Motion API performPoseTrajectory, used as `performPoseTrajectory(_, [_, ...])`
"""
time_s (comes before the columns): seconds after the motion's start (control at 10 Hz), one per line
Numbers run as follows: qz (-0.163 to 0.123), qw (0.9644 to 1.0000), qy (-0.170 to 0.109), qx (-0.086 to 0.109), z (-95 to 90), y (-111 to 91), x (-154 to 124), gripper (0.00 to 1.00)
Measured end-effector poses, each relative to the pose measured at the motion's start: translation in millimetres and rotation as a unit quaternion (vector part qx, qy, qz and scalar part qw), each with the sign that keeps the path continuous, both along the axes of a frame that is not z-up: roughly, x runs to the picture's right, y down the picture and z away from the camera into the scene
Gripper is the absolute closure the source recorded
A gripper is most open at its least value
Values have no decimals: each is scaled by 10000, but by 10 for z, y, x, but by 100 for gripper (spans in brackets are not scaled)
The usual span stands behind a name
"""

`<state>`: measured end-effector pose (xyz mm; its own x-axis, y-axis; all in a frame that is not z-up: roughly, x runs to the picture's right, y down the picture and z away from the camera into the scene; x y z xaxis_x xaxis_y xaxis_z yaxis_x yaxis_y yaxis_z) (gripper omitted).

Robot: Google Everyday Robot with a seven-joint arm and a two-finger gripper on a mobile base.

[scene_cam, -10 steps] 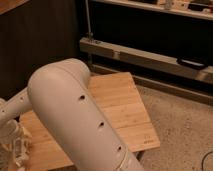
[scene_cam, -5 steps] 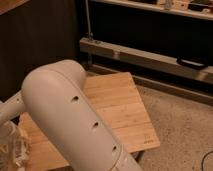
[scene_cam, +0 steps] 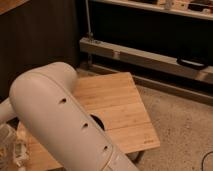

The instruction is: Place the bottle in the ceramic bowl

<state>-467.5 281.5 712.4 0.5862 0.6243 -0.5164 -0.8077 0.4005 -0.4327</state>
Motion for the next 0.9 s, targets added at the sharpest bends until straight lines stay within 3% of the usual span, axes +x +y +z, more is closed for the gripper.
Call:
performPoseTrajectory(0.5, [43,9997,181,-166,157,71,41,38])
performPoseTrajectory(0.9, [-19,9993,106,-353,205,32,97,77])
